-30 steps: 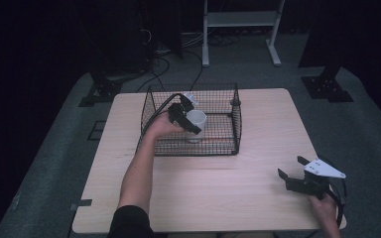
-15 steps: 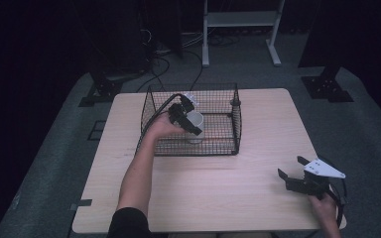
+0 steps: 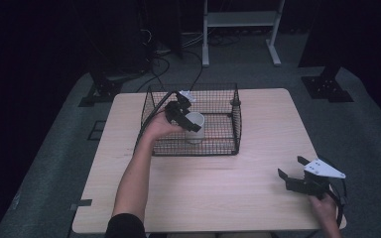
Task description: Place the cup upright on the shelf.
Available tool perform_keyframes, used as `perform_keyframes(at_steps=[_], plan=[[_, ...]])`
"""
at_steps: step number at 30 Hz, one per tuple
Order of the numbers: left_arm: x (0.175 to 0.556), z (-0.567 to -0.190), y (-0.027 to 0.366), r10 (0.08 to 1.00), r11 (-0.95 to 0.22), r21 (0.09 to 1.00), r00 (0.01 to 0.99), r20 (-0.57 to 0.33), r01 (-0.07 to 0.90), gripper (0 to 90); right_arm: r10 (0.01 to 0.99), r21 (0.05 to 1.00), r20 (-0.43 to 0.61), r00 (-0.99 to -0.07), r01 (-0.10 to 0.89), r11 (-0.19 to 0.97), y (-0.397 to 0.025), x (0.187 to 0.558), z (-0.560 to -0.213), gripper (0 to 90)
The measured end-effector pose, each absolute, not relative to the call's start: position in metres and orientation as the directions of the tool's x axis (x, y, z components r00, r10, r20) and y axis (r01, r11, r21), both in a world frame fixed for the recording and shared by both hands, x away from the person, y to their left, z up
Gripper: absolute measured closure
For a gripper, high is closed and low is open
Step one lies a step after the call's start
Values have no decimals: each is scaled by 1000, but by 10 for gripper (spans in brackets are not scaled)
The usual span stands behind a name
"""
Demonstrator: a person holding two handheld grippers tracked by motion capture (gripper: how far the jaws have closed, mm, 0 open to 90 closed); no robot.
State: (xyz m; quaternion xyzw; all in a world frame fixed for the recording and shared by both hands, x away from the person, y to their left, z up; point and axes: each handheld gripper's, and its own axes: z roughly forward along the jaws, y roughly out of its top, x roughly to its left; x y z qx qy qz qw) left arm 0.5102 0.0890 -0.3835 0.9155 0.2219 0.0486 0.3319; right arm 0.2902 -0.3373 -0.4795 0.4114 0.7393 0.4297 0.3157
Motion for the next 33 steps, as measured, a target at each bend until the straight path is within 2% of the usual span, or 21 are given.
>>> perform_keyframes(at_steps=[13, 33], plan=[[492, -359, 106, 447, -668, 657, 894, -20, 348, 69, 881, 895, -108, -460, 340, 287, -338, 291, -479, 131], [467, -342, 117, 440, -661, 684, 898, 18, 310, 70, 880, 896, -112, -462, 337, 291, -338, 290, -479, 131]])
